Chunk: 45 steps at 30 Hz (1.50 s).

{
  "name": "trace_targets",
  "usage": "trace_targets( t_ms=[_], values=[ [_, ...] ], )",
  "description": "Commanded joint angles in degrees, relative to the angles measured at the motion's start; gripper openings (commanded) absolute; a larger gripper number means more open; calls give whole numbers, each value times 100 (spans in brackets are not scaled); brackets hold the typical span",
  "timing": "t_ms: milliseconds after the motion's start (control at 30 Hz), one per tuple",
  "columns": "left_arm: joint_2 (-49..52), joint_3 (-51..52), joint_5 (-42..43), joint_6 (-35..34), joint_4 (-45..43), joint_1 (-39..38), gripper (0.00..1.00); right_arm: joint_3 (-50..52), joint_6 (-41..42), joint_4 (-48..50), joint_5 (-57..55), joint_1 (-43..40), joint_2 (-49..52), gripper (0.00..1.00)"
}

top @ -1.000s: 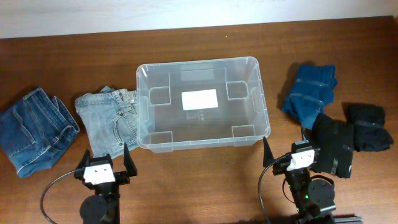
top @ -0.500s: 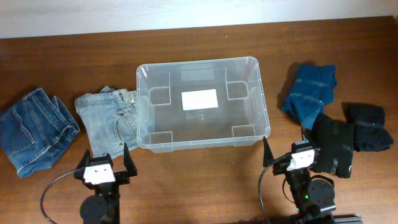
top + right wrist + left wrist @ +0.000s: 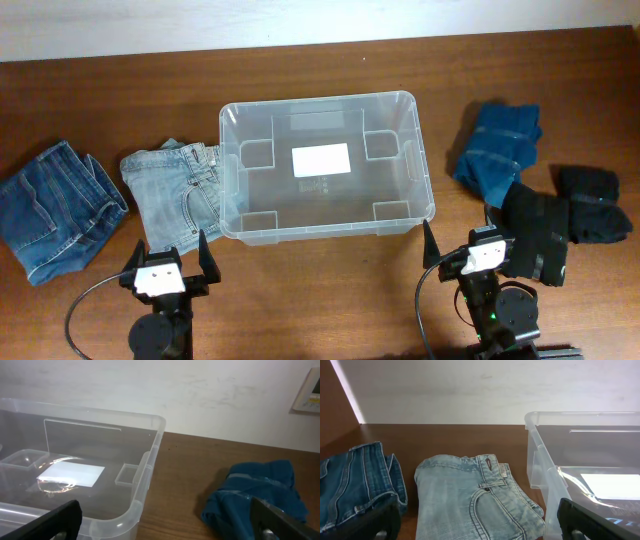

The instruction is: Pack container

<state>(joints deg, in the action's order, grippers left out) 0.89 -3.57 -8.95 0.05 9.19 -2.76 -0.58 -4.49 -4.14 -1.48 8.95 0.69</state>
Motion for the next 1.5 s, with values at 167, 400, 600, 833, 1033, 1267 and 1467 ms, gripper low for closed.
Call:
trace_targets(
  t_ms=[167, 400, 600, 833, 1033, 1267, 1467],
  values=[
    [-57, 83, 17, 87, -17, 31, 99, 26, 26, -42, -9, -44, -37, 99],
    [-55, 83, 20, 85, -17, 31, 99, 26, 26, -42, -9, -44, -37, 98],
    [-55, 83, 17, 85, -17, 31, 99, 26, 26, -42, -9, -44, -37, 99],
    [-55, 83, 17, 87, -17, 31, 99, 26, 26, -42, -9, -44, -37, 98],
    [-55, 83, 17, 87, -17, 31, 99, 26, 28, -42, -4, -37, -37, 99],
    [-55, 83, 20, 87, -17, 31, 99, 26, 136, 17, 46, -35, -37, 99],
    [-55, 83, 20, 85, -17, 31, 100, -317, 824, 44, 190, -35, -37, 99]
  ],
)
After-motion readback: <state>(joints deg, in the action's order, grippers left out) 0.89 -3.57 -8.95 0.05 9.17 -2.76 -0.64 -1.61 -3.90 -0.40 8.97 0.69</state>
